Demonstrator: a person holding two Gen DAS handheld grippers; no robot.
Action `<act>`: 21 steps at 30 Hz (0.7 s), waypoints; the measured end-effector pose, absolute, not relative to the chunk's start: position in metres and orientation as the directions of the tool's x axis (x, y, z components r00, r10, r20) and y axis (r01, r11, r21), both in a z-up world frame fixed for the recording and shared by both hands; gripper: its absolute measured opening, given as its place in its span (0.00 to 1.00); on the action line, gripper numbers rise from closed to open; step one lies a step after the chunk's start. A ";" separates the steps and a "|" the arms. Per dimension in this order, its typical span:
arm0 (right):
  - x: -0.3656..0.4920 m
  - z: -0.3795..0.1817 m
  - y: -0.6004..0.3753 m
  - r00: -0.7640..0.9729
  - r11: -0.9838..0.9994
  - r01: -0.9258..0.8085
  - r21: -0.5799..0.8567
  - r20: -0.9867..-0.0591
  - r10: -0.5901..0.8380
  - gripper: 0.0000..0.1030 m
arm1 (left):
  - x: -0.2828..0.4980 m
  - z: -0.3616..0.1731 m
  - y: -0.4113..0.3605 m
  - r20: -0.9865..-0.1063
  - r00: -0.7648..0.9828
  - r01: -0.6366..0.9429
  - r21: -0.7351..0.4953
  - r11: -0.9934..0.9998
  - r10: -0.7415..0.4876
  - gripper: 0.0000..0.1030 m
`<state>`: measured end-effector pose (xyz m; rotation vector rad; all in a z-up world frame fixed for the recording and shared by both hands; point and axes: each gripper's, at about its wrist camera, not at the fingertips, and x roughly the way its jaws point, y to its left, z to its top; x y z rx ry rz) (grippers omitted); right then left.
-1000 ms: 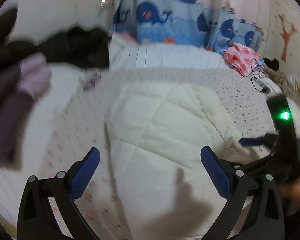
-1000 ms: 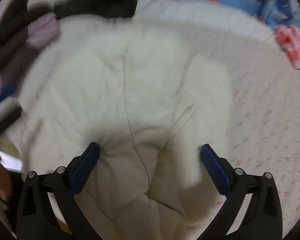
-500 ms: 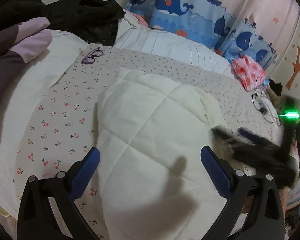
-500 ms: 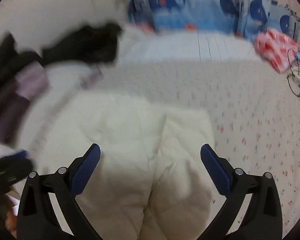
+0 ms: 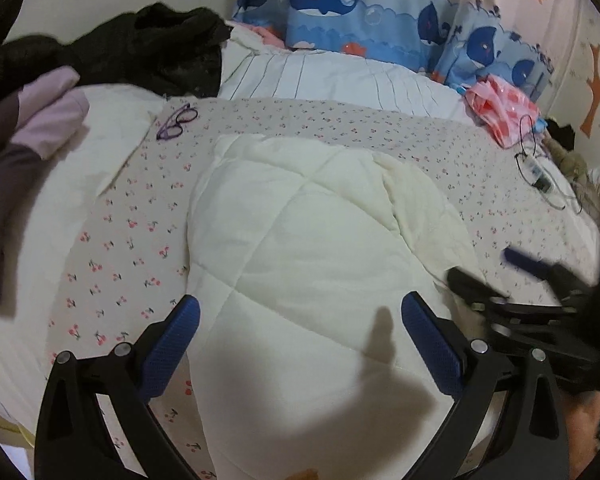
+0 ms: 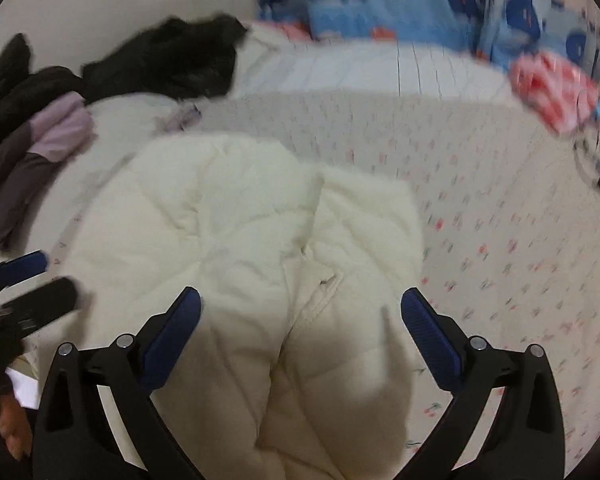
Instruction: Fold large clothes
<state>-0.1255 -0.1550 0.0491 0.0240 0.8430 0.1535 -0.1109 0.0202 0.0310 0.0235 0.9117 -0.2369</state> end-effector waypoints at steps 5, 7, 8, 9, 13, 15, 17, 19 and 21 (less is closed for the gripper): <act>-0.136 0.031 -0.142 0.567 0.979 -0.199 -0.036 -0.820 0.085 0.94 | -0.113 0.032 0.012 -0.780 0.592 0.235 -0.074 0.969 -0.203 0.93; -0.136 0.026 -0.147 0.551 0.982 -0.190 0.003 -0.828 0.109 0.94 | -0.112 0.031 0.010 -0.783 0.584 0.242 -0.081 0.967 -0.212 0.93; -0.138 0.029 -0.149 0.552 0.982 -0.189 0.009 -0.826 0.114 0.94 | -0.112 0.031 0.009 -0.786 0.580 0.241 -0.084 0.967 -0.213 0.93; -0.140 0.035 -0.152 0.560 0.982 -0.186 0.006 -0.821 0.111 0.94 | -0.111 0.030 0.011 -0.793 0.568 0.237 -0.099 0.967 -0.220 0.93; -0.153 0.061 -0.159 0.611 0.982 -0.188 0.011 -0.781 0.126 0.94 | -0.115 0.028 0.018 -0.806 0.536 0.206 -0.161 0.965 -0.249 0.93; -0.160 0.070 -0.161 0.621 0.981 -0.196 0.003 -0.773 0.127 0.94 | -0.121 0.031 0.019 -0.802 0.548 0.210 -0.146 0.967 -0.239 0.93; -0.164 0.072 -0.161 0.611 0.980 -0.200 -0.004 -0.783 0.121 0.94 | -0.130 0.035 0.018 -0.785 0.583 0.211 -0.100 0.972 -0.207 0.93; -0.164 0.071 -0.164 0.597 0.981 -0.196 0.001 -0.793 0.120 0.94 | -0.137 0.039 0.017 -0.765 0.618 0.211 -0.060 0.976 -0.181 0.93; -0.164 0.068 -0.169 0.586 0.985 -0.174 0.007 -0.803 0.109 0.94 | -0.139 0.041 0.017 -0.750 0.642 0.203 -0.030 0.979 -0.157 0.93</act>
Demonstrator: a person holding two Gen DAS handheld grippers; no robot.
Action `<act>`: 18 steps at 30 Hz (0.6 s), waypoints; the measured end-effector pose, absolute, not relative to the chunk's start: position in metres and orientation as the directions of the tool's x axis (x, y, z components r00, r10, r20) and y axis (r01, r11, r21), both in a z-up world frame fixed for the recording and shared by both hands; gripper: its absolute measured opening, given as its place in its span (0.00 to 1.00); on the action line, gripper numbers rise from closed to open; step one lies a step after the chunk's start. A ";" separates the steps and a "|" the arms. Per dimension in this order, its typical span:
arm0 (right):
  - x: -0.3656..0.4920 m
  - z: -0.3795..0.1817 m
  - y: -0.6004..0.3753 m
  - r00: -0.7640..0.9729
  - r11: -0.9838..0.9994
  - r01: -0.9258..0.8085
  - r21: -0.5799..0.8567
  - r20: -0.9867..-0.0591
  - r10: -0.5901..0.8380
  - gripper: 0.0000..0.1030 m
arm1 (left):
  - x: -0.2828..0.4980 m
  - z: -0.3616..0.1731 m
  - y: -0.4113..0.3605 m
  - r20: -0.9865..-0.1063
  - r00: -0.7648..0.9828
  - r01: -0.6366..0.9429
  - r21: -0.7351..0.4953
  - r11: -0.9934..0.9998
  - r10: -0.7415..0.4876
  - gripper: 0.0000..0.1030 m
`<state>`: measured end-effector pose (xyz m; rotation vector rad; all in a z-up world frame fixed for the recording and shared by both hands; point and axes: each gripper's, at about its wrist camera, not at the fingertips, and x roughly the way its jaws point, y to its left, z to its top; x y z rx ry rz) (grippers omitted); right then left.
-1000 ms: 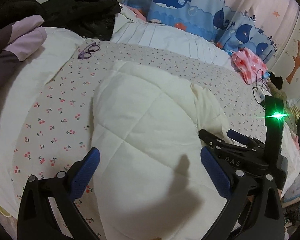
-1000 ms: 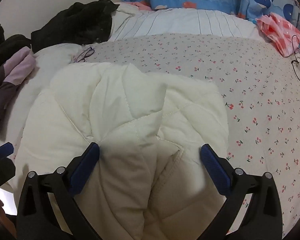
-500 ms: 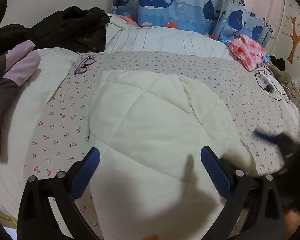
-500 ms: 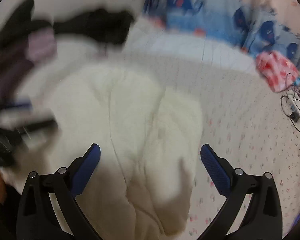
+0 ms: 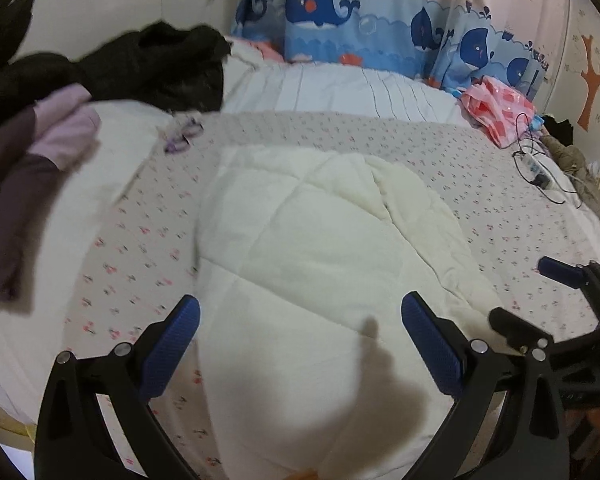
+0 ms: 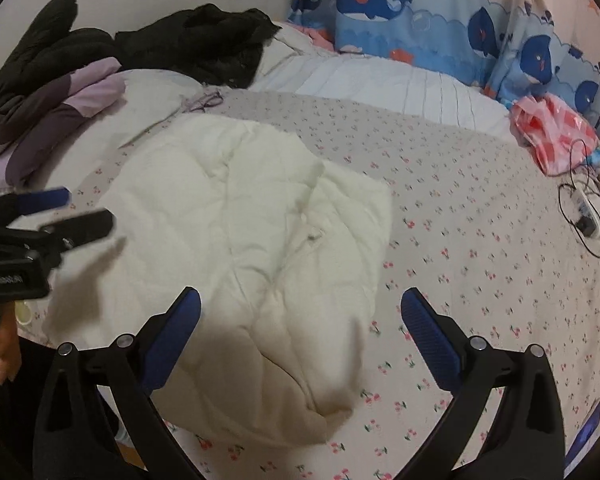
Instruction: Fold large clothes
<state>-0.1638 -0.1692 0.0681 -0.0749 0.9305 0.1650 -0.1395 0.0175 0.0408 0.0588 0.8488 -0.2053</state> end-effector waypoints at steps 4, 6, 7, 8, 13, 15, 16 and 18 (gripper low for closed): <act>-0.162 0.069 -0.182 0.584 0.993 -0.117 0.021 -0.807 0.086 0.94 | -0.138 0.041 0.018 -0.745 0.650 0.191 -0.028 0.981 -0.148 0.93; -0.162 0.072 -0.185 0.592 0.994 -0.104 0.031 -0.802 0.087 0.94 | -0.138 0.043 0.017 -0.741 0.654 0.184 -0.034 0.982 -0.149 0.93; -0.163 0.075 -0.184 0.601 0.995 -0.101 0.028 -0.795 0.083 0.94 | -0.138 0.044 0.016 -0.738 0.660 0.178 -0.029 0.984 -0.141 0.93; -0.162 0.075 -0.184 0.605 0.995 -0.100 0.022 -0.792 0.078 0.94 | -0.139 0.045 0.015 -0.731 0.672 0.167 -0.009 0.986 -0.121 0.93; -0.161 0.076 -0.176 0.624 0.994 -0.110 -0.014 -0.779 0.058 0.94 | -0.141 0.048 0.009 -0.722 0.691 0.162 0.088 0.983 -0.049 0.93; -0.160 0.077 -0.173 0.637 0.994 -0.109 -0.030 -0.769 0.047 0.94 | -0.141 0.048 0.011 -0.722 0.690 0.161 0.080 0.984 -0.055 0.93; -0.160 0.078 -0.172 0.643 0.993 -0.110 -0.039 -0.764 0.041 0.94 | -0.141 0.049 0.012 -0.721 0.691 0.162 0.080 0.984 -0.055 0.93; -0.160 0.079 -0.170 0.651 0.992 -0.113 -0.049 -0.758 0.037 0.94 | -0.141 0.050 0.015 -0.718 0.693 0.161 0.079 0.984 -0.056 0.93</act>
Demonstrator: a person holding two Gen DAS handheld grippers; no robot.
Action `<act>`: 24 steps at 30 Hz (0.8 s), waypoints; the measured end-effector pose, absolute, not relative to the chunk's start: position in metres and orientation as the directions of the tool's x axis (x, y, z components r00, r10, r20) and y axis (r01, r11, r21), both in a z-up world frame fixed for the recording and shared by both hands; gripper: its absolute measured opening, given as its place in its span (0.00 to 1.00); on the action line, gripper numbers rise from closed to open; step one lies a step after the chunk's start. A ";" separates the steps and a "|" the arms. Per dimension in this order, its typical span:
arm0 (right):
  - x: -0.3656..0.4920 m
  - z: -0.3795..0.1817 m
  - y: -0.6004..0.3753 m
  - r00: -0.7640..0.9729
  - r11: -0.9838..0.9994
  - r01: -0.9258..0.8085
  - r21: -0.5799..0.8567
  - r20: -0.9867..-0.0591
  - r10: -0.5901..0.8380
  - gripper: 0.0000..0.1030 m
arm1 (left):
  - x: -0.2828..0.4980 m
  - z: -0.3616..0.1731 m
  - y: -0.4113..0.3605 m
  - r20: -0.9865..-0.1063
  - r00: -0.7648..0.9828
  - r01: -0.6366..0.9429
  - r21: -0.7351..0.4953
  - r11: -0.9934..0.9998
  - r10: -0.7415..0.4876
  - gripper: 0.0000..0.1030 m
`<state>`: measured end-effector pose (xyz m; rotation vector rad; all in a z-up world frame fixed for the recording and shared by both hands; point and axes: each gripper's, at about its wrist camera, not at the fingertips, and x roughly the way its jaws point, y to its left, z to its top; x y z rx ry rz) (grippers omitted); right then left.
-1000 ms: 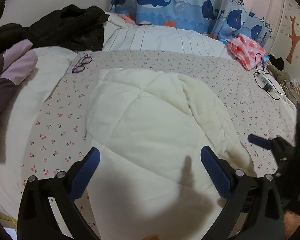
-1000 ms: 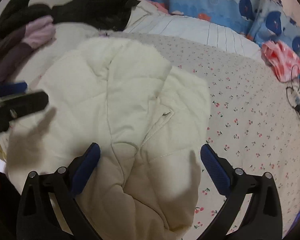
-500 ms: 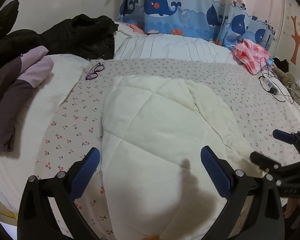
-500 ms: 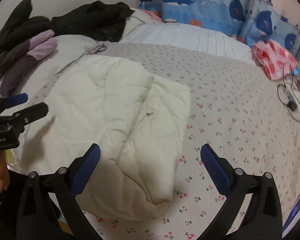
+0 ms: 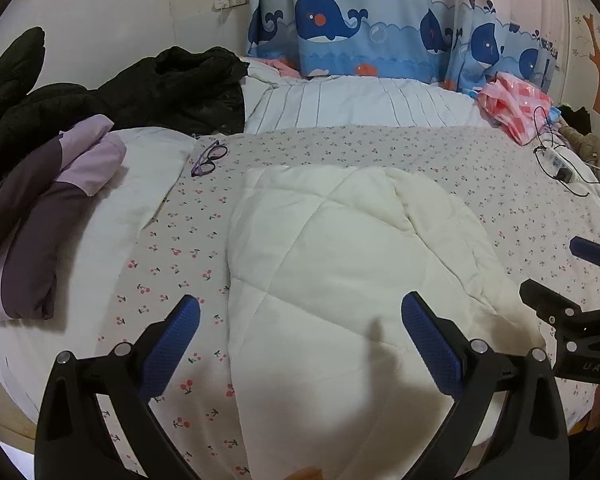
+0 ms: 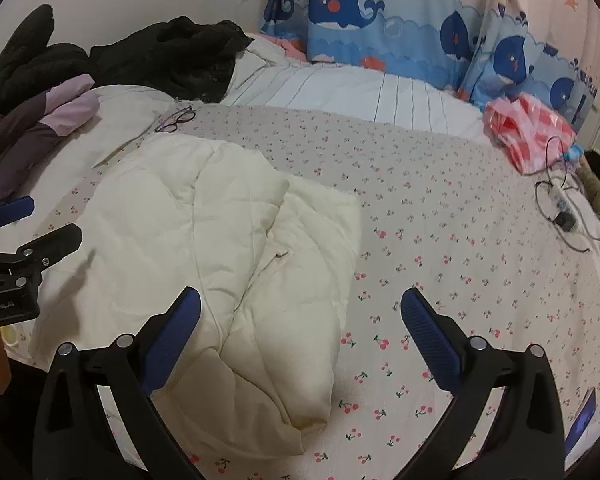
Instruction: Fold large clothes
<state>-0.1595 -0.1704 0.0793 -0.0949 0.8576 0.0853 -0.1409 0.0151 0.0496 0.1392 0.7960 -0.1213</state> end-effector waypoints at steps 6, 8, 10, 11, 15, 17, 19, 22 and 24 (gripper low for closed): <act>-0.159 0.081 -0.166 0.671 0.990 -0.121 -0.075 -0.741 0.026 0.94 | -0.142 0.050 0.015 -0.718 0.693 0.162 0.073 0.984 -0.061 0.93; -0.159 0.081 -0.164 0.675 0.989 -0.124 -0.081 -0.737 0.024 0.94 | -0.143 0.050 0.014 -0.716 0.695 0.164 0.075 0.984 -0.061 0.93; -0.161 0.082 -0.163 0.680 0.989 -0.124 -0.086 -0.732 0.022 0.94 | -0.143 0.051 0.013 -0.713 0.698 0.167 0.077 0.983 -0.063 0.93; -0.161 0.082 -0.164 0.682 0.988 -0.124 -0.086 -0.731 0.022 0.94 | -0.143 0.051 0.013 -0.712 0.699 0.168 0.076 0.983 -0.065 0.93; -0.160 0.082 -0.165 0.687 0.989 -0.124 -0.084 -0.727 0.025 0.94 | -0.144 0.051 0.011 -0.709 0.702 0.171 0.077 0.982 -0.066 0.93; -0.160 0.082 -0.165 0.686 0.989 -0.126 -0.083 -0.728 0.027 0.94 | -0.145 0.052 0.008 -0.706 0.705 0.171 0.084 0.982 -0.062 0.93; -0.160 0.082 -0.164 0.686 0.988 -0.126 -0.085 -0.727 0.025 0.94 | -0.146 0.053 0.007 -0.703 0.708 0.173 0.082 0.981 -0.066 0.93; -0.160 0.082 -0.164 0.683 0.989 -0.125 -0.081 -0.730 0.027 0.94 | -0.144 0.053 0.007 -0.704 0.706 0.178 0.068 0.982 -0.080 0.93; -0.158 0.081 -0.164 0.681 0.989 -0.126 -0.078 -0.732 0.029 0.94 | -0.142 0.052 0.007 -0.714 0.694 0.179 0.056 0.982 -0.086 0.93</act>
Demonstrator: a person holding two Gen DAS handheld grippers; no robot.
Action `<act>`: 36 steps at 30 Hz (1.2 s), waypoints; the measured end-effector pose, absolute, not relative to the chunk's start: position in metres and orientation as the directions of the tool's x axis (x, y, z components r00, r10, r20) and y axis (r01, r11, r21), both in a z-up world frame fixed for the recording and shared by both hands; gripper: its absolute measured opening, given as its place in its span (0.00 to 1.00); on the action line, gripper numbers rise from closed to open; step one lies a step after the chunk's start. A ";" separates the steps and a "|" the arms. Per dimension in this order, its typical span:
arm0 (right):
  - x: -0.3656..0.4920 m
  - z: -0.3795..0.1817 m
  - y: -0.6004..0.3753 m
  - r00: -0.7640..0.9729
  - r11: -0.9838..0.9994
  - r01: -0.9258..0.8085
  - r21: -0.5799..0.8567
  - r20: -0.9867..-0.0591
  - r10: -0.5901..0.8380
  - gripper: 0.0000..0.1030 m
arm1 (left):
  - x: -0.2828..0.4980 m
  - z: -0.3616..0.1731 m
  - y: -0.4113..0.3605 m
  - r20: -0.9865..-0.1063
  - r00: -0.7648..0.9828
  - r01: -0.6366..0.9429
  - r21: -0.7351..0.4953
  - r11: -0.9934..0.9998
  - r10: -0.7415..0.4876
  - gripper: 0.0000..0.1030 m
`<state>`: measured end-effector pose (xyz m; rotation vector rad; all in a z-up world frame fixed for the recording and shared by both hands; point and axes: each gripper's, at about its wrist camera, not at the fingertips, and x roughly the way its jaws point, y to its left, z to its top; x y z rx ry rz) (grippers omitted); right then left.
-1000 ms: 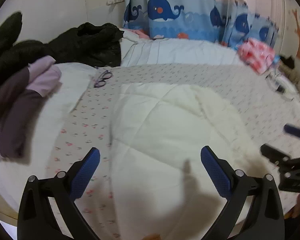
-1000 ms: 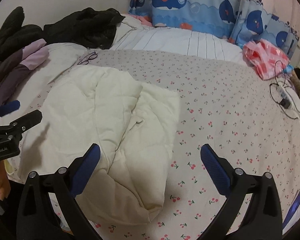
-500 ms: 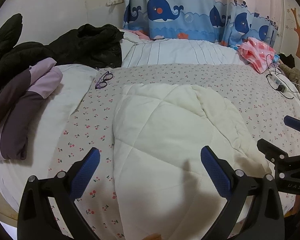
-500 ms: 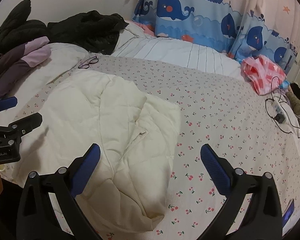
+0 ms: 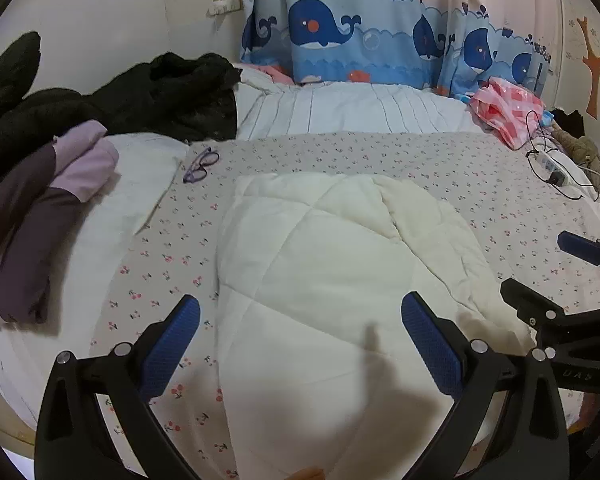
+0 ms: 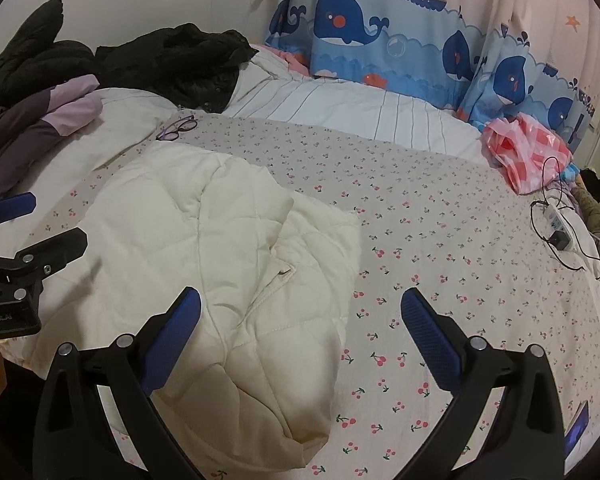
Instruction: Fold large clothes
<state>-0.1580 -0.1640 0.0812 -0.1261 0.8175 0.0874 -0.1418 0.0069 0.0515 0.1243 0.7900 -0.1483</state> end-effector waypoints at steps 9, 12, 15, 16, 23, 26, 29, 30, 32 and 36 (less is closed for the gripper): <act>-0.155 0.080 -0.163 0.686 0.989 -0.130 -0.076 -0.727 0.034 0.94 | -0.137 0.046 0.004 -0.719 0.694 0.147 0.081 0.986 -0.044 0.93; -0.151 0.078 -0.163 0.679 0.990 -0.125 -0.071 -0.734 0.032 0.94 | -0.138 0.046 0.003 -0.715 0.698 0.144 0.084 0.986 -0.041 0.93; -0.147 0.077 -0.162 0.674 0.991 -0.121 -0.063 -0.738 0.036 0.94 | -0.139 0.046 0.002 -0.710 0.703 0.139 0.086 0.987 -0.037 0.93; -0.147 0.077 -0.161 0.674 0.991 -0.120 -0.061 -0.738 0.036 0.94 | -0.139 0.046 0.002 -0.711 0.702 0.138 0.087 0.987 -0.035 0.93; -0.144 0.074 -0.161 0.669 0.992 -0.117 -0.051 -0.742 0.041 0.94 | -0.136 0.044 -0.001 -0.715 0.698 0.140 0.082 0.987 -0.040 0.93; -0.143 0.073 -0.161 0.668 0.992 -0.117 -0.040 -0.742 0.049 0.94 | -0.136 0.043 -0.003 -0.714 0.699 0.133 0.080 0.988 -0.037 0.93; -0.143 0.072 -0.160 0.668 0.992 -0.117 -0.038 -0.742 0.051 0.94 | -0.135 0.043 -0.003 -0.715 0.697 0.139 0.071 0.988 -0.046 0.93; -0.143 0.072 -0.160 0.668 0.992 -0.117 -0.038 -0.742 0.050 0.94 | -0.135 0.043 -0.004 -0.715 0.698 0.139 0.074 0.988 -0.045 0.93; -0.144 0.072 -0.160 0.668 0.992 -0.116 -0.040 -0.743 0.048 0.94 | -0.135 0.042 -0.005 -0.716 0.697 0.142 0.073 0.987 -0.047 0.93; -0.143 0.071 -0.159 0.666 0.993 -0.113 -0.043 -0.745 0.043 0.94 | -0.136 0.042 -0.005 -0.719 0.693 0.148 0.069 0.987 -0.053 0.93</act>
